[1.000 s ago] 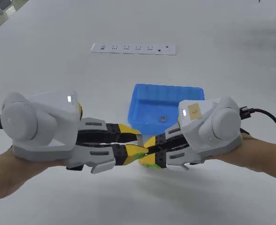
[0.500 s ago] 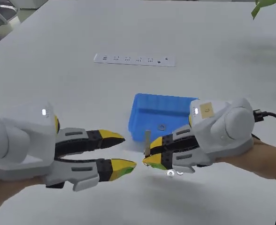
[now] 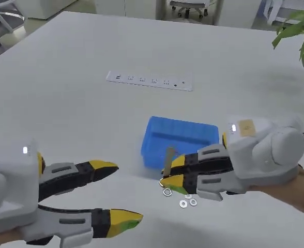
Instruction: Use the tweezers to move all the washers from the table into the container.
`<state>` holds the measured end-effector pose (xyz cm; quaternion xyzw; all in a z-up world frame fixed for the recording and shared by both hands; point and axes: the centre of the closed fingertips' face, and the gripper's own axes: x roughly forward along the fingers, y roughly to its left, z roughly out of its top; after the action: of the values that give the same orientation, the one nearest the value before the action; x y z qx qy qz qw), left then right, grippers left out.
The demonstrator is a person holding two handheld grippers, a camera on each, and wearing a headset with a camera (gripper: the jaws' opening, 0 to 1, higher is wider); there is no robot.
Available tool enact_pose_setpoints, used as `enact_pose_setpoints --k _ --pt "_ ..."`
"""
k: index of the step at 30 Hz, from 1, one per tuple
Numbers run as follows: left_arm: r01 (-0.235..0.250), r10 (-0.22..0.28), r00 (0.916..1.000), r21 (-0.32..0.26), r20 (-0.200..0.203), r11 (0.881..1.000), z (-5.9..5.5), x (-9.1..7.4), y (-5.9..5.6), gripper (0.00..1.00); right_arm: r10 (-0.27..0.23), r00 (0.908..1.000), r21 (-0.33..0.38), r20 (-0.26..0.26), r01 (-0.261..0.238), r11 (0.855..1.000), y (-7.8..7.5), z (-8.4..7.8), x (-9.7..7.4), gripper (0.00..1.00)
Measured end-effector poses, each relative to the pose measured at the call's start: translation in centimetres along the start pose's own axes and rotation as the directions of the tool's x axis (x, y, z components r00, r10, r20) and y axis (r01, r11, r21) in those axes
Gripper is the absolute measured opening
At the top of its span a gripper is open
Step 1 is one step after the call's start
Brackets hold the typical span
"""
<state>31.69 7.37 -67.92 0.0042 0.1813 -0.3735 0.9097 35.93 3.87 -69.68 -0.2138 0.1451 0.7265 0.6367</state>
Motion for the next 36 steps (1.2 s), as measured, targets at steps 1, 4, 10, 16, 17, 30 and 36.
enact_pose_setpoints --k 1,4,10,16,17,30,36 --pt "-0.011 0.011 0.9999 -0.002 0.012 1.000 0.1 -0.1 0.1 0.73 -0.007 1.0000 -0.003 0.002 0.007 1.000 -0.2 0.2 -0.2 0.09" --pt "-0.019 0.020 0.9994 -0.014 0.028 1.000 0.2 -0.4 0.0 0.78 -0.035 0.9994 -0.008 0.007 0.035 0.999 -1.0 0.8 -0.9 0.09" --pt "-0.046 0.049 0.9971 -0.050 0.059 0.998 -0.1 -0.9 0.3 0.84 -0.097 0.9952 -0.011 0.012 0.098 0.995 -3.1 1.5 -2.0 0.09" --pt "-0.069 0.072 0.9957 -0.052 0.059 0.996 -0.3 -0.8 0.7 0.96 -0.142 0.9898 -0.003 0.015 0.142 0.990 -5.1 1.6 -2.5 0.09" --pt "-0.072 0.075 0.9954 -0.058 0.059 0.996 -0.3 -0.7 0.9 0.98 -0.149 0.9887 -0.002 0.014 0.149 0.989 -5.4 1.5 -2.5 0.09" --pt "-0.063 0.064 0.9978 -0.066 0.019 0.996 -1.3 -0.2 1.1 0.99 -0.199 0.9796 0.034 -0.028 0.200 0.979 -10.5 -1.8 -0.5 0.09" --pt "-0.077 0.078 0.9969 -0.086 0.008 0.993 -1.7 -0.7 1.6 0.99 -0.181 0.9813 0.082 -0.066 0.186 0.979 -11.9 -4.6 1.4 0.09"
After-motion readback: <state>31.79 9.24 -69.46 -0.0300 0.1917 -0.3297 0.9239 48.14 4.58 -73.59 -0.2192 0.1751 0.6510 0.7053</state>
